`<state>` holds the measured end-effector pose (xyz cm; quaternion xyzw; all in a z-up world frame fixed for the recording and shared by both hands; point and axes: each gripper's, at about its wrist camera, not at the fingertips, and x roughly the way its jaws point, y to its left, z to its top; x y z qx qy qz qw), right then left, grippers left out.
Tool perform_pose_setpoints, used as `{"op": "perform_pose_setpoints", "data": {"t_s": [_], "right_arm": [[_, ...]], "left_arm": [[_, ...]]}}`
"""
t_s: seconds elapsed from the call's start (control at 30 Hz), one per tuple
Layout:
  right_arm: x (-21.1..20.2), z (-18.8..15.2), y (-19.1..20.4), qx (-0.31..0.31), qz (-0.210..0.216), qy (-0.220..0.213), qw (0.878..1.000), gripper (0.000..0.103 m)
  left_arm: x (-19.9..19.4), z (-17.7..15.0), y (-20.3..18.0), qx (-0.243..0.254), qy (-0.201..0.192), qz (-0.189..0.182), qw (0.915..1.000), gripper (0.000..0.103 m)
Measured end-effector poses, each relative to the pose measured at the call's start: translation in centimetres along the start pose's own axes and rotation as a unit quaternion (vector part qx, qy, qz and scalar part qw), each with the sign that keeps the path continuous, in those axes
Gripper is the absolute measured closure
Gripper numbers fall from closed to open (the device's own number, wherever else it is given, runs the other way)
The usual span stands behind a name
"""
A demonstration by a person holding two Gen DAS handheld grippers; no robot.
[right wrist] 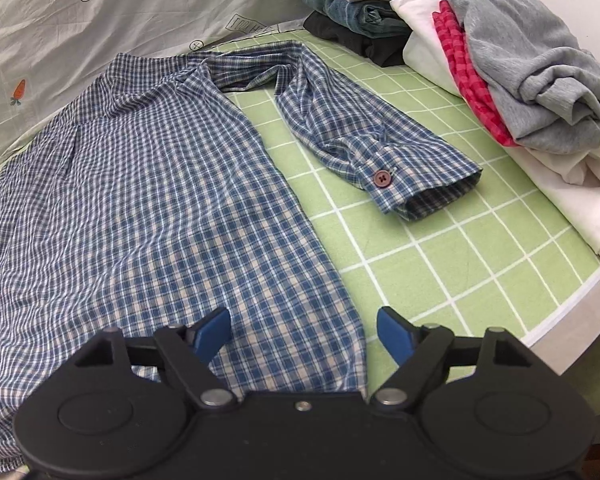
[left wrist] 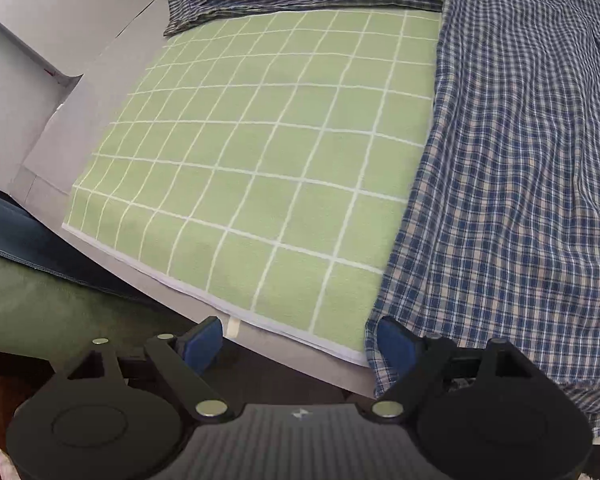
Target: Fold clothes
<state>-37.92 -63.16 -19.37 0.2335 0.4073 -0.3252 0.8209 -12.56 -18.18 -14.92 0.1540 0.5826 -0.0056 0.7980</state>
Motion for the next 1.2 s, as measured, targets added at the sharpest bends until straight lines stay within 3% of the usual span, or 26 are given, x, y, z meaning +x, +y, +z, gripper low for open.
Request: {"op": "perform_pose_setpoints", "data": {"t_s": [0.2, 0.3, 0.33, 0.43, 0.5, 0.6, 0.73, 0.9, 0.93, 0.97, 1.03, 1.17, 1.2], "right_arm": [[-0.1, 0.0, -0.6, 0.015, 0.008, 0.001, 1.0, 0.041], [-0.4, 0.0, -0.7, 0.014, 0.016, 0.002, 1.0, 0.064], [-0.5, 0.0, -0.7, 0.013, 0.02, 0.004, 1.0, 0.076], [-0.8, 0.3, -0.7, 0.012, 0.028, 0.001, 1.0, 0.097], [-1.2, 0.9, -0.7, 0.014, 0.039, -0.008, 0.999, 0.1], [-2.7, 3.1, -0.7, 0.029, 0.065, -0.049, 0.996, 0.101], [-4.4, 6.6, -0.7, 0.06, 0.096, -0.111, 0.987, 0.102], [-1.5, 8.5, 0.3, 0.02, 0.039, -0.065, 0.997, 0.095], [-1.3, 8.1, 0.2, 0.022, 0.034, -0.06, 0.997, 0.089], [-1.3, 7.4, 0.1, 0.024, 0.034, -0.056, 0.998, 0.069], [-1.3, 6.1, -0.3, 0.029, 0.034, -0.049, 0.998, 0.05], [-0.2, 3.5, -0.6, 0.012, 0.01, 0.001, 1.0, 0.048], [-0.1, 3.1, -0.8, 0.019, 0.014, 0.007, 1.0, 0.048]], "left_arm": [[-1.4, 0.5, 0.1, -0.032, -0.038, -0.038, 0.998, 0.018], [-1.4, 1.3, -0.4, -0.036, -0.054, -0.054, 0.9964, 0.018], [-1.3, 1.5, -0.5, -0.041, -0.051, -0.058, 0.9962, 0.018], [-0.8, 2.0, -1.0, -0.054, -0.043, -0.068, 0.9953, 0.018], [-0.1, 1.9, -1.7, -0.039, -0.036, -0.057, 0.997, 0.018], [0.6, 1.5, -2.7, -0.003, -0.028, -0.031, 0.9991, 0.018], [0.6, 1.2, -2.8, 0.0, -0.03, -0.027, 0.9992, 0.017], [0.5, 0.8, -3.0, 0.003, -0.031, -0.021, 0.9993, 0.016], [0.5, 0.8, -3.0, 0.004, -0.032, -0.02, 0.9993, 0.016], [0.5, 0.7, -3.1, 0.004, -0.032, -0.02, 0.9993, 0.016], [0.3, 0.4, -3.0, 0.001, -0.033, -0.021, 0.9992, 0.016], [-0.2, -0.1, -3.0, 0.008, -0.032, -0.04, 0.9987, 0.02], [-0.4, -0.3, -3.1, 0.012, -0.033, -0.048, 0.9982, 0.028]]}}
